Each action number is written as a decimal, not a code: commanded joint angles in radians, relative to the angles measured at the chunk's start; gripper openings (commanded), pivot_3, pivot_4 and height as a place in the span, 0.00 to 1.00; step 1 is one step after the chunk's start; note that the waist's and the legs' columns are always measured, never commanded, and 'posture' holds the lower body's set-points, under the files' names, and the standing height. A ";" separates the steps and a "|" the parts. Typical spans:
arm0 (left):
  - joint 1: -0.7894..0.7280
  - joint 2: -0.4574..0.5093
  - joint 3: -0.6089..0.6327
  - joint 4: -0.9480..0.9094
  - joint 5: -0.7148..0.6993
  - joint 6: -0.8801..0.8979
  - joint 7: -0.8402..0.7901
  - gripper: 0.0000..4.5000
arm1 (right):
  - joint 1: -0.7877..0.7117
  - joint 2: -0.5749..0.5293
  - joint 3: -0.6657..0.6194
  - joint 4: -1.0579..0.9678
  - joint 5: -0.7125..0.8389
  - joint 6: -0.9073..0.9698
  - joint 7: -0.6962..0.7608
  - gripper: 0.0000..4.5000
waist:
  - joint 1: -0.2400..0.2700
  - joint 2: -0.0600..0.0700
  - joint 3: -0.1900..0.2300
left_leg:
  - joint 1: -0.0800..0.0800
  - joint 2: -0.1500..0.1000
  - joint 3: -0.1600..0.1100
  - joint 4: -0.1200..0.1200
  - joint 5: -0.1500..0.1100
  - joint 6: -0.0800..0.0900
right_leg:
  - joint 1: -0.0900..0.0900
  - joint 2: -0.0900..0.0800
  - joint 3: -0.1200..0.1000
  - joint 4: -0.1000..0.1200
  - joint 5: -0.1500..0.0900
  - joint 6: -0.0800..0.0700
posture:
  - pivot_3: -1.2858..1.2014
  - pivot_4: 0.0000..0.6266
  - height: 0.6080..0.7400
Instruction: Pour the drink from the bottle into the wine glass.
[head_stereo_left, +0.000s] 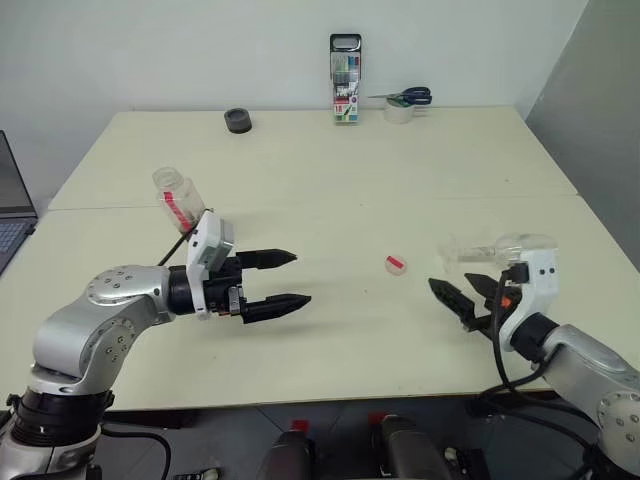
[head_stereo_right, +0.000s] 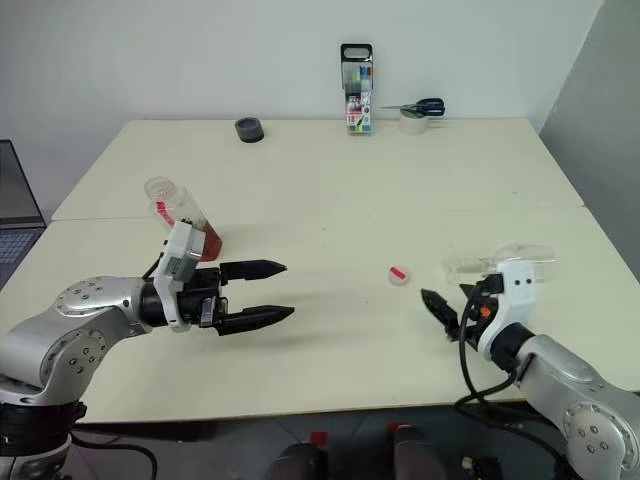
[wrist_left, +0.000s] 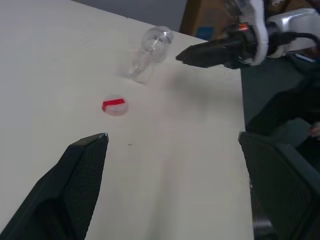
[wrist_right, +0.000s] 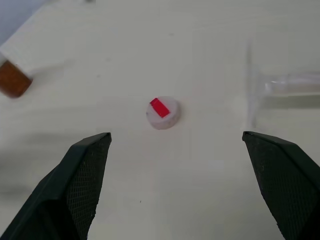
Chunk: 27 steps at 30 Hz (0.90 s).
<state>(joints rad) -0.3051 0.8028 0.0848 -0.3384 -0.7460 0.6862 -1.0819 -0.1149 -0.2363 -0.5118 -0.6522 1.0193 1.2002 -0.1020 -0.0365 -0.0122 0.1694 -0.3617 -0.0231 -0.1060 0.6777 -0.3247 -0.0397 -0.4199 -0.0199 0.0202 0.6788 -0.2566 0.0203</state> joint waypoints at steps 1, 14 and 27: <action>-0.038 -0.003 -0.022 0.012 0.024 -0.039 -0.029 0.99 | -0.107 0.118 -0.103 0.129 0.217 -0.087 -0.276 1.00 | 0.000 0.001 0.000 | 0.000 0.000 0.000 0.000 0.000 0.000 | 0.000 0.000 0.000 0.000 0.000 0.000 | 0.52 0.24 1.00; -0.063 -0.017 -0.043 0.017 0.048 -0.059 -0.045 0.99 | -0.213 0.158 -0.084 0.347 0.494 -0.404 -0.640 1.00 | 0.000 0.004 0.002 | -0.001 -0.001 0.002 -0.001 0.000 0.000 | -0.001 0.000 0.001 -0.001 0.000 0.000 | 0.52 0.24 1.00; -0.091 -0.028 -0.052 0.023 0.063 -0.053 -0.043 0.99 | -0.219 0.123 -0.004 0.533 0.378 -0.530 -0.510 1.00 | -0.003 0.004 0.003 | -0.001 -0.001 0.003 -0.001 0.000 0.001 | -0.001 0.000 0.001 0.000 0.000 0.000 | 0.52 0.24 1.00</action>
<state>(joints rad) -0.3793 0.7769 0.0316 -0.3032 -0.6819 0.6449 -1.1232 -0.3266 -0.0989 -0.5151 -0.1396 1.4272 0.6957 -0.6351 -0.0391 -0.0077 0.1719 -0.3627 -0.0237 -0.1028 0.6772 -0.3250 -0.0389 -0.4208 -0.0195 0.0211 0.6784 -0.2567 0.0202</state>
